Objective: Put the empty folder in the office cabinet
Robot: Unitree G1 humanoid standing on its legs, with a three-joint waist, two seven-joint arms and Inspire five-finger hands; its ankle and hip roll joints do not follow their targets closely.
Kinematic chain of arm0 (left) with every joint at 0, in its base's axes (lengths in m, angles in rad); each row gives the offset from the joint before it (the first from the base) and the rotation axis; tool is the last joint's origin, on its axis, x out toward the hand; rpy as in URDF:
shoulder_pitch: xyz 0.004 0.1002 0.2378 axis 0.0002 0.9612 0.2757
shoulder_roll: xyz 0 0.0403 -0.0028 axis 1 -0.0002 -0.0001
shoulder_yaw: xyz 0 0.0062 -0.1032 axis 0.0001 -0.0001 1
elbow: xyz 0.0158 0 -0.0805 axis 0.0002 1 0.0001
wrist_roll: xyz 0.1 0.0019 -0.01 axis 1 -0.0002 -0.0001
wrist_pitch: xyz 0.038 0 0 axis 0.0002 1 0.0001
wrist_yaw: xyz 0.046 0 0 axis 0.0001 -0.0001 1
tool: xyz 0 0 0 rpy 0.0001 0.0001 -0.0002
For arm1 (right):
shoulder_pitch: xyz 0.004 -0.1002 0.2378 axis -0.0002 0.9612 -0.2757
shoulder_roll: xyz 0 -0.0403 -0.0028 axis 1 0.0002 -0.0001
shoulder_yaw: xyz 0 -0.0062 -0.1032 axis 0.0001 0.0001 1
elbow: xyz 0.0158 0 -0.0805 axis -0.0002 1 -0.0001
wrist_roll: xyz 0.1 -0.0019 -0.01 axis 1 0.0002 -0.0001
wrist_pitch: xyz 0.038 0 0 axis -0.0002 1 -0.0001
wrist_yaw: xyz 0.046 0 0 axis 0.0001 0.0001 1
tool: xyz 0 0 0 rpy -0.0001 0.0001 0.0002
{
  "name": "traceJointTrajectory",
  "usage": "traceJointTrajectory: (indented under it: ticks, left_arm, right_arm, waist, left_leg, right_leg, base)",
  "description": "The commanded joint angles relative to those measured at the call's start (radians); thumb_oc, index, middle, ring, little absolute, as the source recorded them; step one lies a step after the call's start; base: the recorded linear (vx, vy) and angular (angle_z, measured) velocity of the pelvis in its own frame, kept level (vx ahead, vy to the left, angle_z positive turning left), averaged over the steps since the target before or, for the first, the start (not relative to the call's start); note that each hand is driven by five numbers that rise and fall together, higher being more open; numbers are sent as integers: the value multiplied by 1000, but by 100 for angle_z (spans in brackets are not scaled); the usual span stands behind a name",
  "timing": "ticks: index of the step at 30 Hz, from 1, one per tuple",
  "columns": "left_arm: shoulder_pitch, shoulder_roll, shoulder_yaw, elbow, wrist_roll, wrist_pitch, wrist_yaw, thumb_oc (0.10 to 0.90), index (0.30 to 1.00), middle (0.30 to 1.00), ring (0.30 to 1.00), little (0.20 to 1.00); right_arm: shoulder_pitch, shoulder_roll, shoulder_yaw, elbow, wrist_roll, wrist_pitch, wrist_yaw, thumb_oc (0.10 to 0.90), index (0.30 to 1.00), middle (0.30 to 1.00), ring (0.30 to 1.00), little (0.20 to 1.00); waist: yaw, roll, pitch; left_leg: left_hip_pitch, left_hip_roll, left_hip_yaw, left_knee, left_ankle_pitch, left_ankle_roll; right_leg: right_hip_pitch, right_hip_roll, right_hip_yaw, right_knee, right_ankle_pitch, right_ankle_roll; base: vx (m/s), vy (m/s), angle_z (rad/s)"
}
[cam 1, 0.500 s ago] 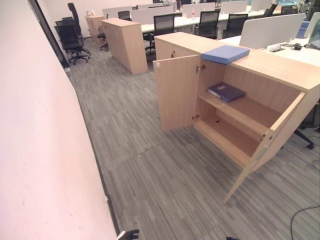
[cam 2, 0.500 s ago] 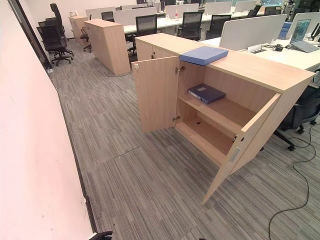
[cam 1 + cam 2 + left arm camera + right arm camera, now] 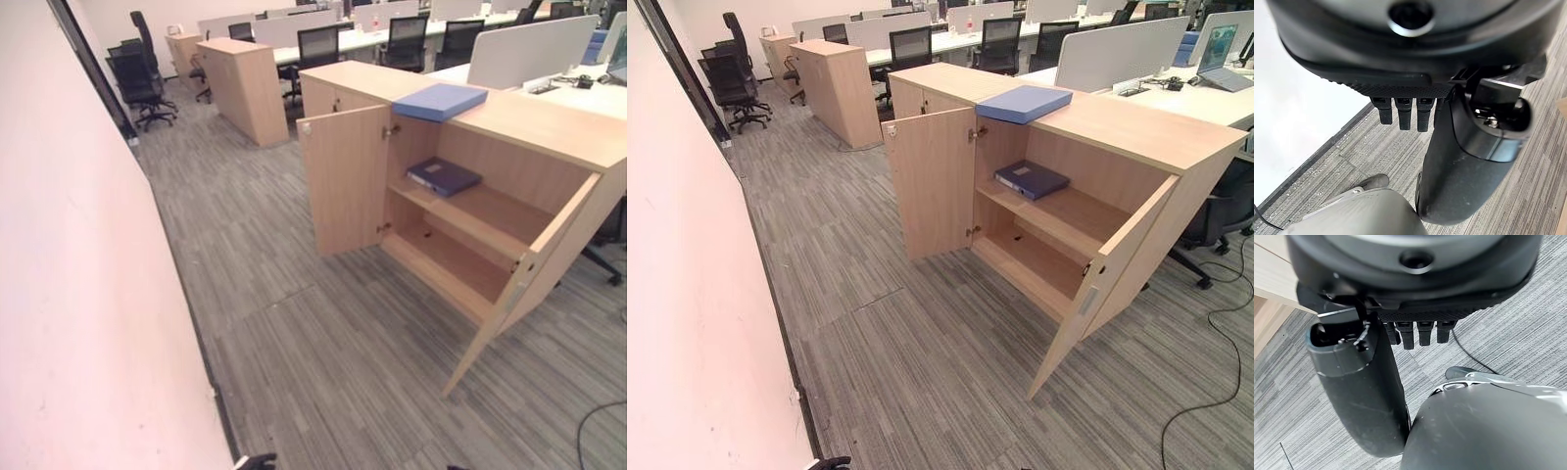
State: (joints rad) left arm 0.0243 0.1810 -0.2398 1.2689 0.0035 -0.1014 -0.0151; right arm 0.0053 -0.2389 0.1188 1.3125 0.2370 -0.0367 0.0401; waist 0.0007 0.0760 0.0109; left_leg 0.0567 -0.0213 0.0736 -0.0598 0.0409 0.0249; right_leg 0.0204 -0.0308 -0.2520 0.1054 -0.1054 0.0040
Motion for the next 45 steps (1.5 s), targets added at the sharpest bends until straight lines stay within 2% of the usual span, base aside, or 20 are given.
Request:
traceJointTrajectory:
  ticks: [1,22,30,34,35,38,39,40,41,42,44,45]
  left_arm:
    - [-20,9,4,87,20,19,-17,800,900,900,900,900]
    - [-24,28,15,99,13,34,-27,800,900,900,900,900]
    - [-34,28,-10,96,18,38,-30,800,900,900,900,900]
    - [-33,30,7,89,-10,41,-31,800,900,900,900,900]
    - [-36,33,34,86,-51,44,-25,800,900,900,900,900]
    - [-37,27,61,76,-108,45,-27,800,900,900,900,900]
    - [-35,23,73,71,-137,45,-30,800,900,900,900,900]
    - [-34,15,99,63,-191,49,-34,800,900,900,900,900]
    - [-34,15,99,63,-191,49,-34,800,900,900,900,900]
    - [-31,7,117,56,-231,47,-30,800,900,900,900,900]
    - [-24,1,123,49,-244,42,-27,800,900,900,900,900]
    - [-18,0,120,46,-238,37,-25,800,900,900,900,900]
  right_arm:
    - [-25,-19,14,70,-1,3,16,800,900,900,900,900]
    - [-46,-38,53,84,-67,31,50,800,900,900,900,900]
    - [-94,-66,51,122,-83,53,54,800,900,900,900,900]
    - [-99,-73,38,130,-72,57,57,800,900,900,900,900]
    - [-107,-79,26,133,-60,58,56,800,900,900,900,900]
    - [-122,-83,16,147,-42,61,60,800,900,900,900,900]
    - [-123,-85,13,152,-39,61,58,800,900,900,900,900]
    - [-126,-89,10,159,-37,64,57,800,900,900,900,900]
    - [-127,-89,10,159,-37,64,57,800,900,900,900,900]
    - [-138,-97,12,161,-33,67,51,800,900,900,900,900]
    - [-130,-89,20,152,-34,63,46,800,900,900,900,900]
    - [-124,-85,26,147,-39,63,45,800,900,900,900,900]
  waist:
    - [-9,-45,15]
    - [1,-43,28]
    - [17,-40,28]
    - [24,-41,31]
    - [33,-48,47]
    - [41,-59,89]
    - [46,-63,101]
    - [52,-65,115]
    - [52,-64,115]
    - [61,-60,132]
    - [65,-67,136]
    - [67,-71,137]
  left_leg:
    - [23,7,-29,-27,-91,-46]
    - [21,6,-42,-27,-88,-45]
    - [37,15,-67,-27,-84,-55]
    - [49,24,-78,-27,-80,-61]
    - [42,34,-82,1,-77,-67]
    - [-66,38,-52,234,-136,-98]
    - [-104,41,-44,313,-142,-104]
    - [-148,50,-40,399,-123,-110]
    - [-150,51,-41,401,-125,-110]
    - [-188,74,-30,462,-79,-121]
    - [-240,63,-21,432,-84,-110]
    - [-259,53,-22,374,-72,-103]
  right_leg:
    - [69,-46,-10,-193,85,101]
    - [73,-40,-10,-193,77,94]
    - [101,-32,-41,-193,55,79]
    - [118,-27,-57,-193,45,69]
    - [132,-27,-66,-193,42,58]
    - [147,-29,-89,-192,34,32]
    - [155,-29,-93,-191,26,23]
    - [170,-23,-101,-192,20,13]
    - [169,-22,-101,-192,20,13]
    - [191,-9,-104,-193,-1,6]
    - [188,-12,-100,-193,-5,9]
    - [184,-14,-96,-193,-7,14]
  base:
    - [0,0,0]
    - [8,-7,0]
    - [54,-61,8]
    - [52,-85,18]
    - [-6,-116,31]
    - [-53,-129,29]
    - [-30,-113,22]
    - [-14,-79,15]
    - [54,-94,26]
    - [70,-65,22]
    - [86,-33,8]
    - [200,108,-3]
